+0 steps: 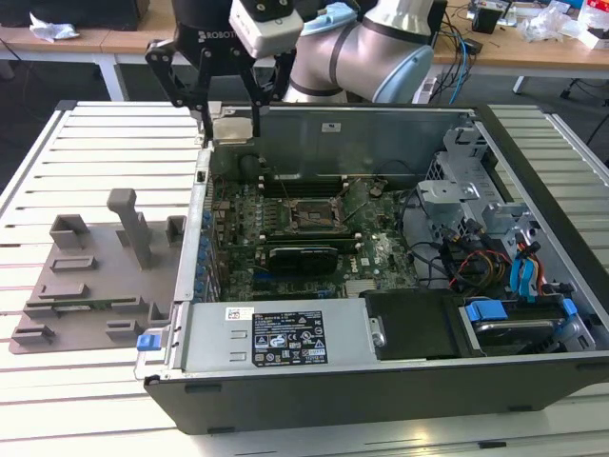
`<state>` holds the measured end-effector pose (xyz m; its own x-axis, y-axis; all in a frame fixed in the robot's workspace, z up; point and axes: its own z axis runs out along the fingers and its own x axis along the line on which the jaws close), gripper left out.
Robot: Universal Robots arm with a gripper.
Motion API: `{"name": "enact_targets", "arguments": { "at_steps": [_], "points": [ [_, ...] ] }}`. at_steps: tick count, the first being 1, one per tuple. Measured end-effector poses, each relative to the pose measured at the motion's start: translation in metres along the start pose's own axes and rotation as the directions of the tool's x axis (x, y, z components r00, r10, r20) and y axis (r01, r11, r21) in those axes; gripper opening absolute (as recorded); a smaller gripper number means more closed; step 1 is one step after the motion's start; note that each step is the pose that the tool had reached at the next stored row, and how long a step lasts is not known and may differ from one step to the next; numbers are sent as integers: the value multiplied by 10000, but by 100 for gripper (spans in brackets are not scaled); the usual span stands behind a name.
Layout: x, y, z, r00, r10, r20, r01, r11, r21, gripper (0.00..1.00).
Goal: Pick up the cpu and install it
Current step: 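Pick up the cpu and move it towards the insertion slot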
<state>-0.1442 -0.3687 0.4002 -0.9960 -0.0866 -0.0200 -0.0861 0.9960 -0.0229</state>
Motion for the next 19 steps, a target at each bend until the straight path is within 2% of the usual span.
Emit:
{"name": "enact_targets", "arguments": {
  "at_steps": [2, 4, 6, 10, 11, 12, 15, 19],
  "points": [
    [-51, -5, 1, 10000, -1, -3, 1, 10000, 0, 55],
    [-154, -13, 3, 10000, -1, -8, 1, 10000, -1, 55],
    [-226, -20, 5, 10000, -1, -13, 1, 10000, -1, 55],
    [-319, -28, 6, 10000, -1, -19, 1, 10000, 0, 55],
    [-410, -36, 9, 10000, -1, -23, 1, 10000, -2, 55],
    [-459, -40, 10, 10000, 0, -26, 0, 10000, -3, 55],
    [-555, -48, 12, 10000, -1, -33, 1, 10000, -3, 55],
    [-721, -62, 16, 10000, -1, -44, 1, 10000, -3, 55]
  ]
}}
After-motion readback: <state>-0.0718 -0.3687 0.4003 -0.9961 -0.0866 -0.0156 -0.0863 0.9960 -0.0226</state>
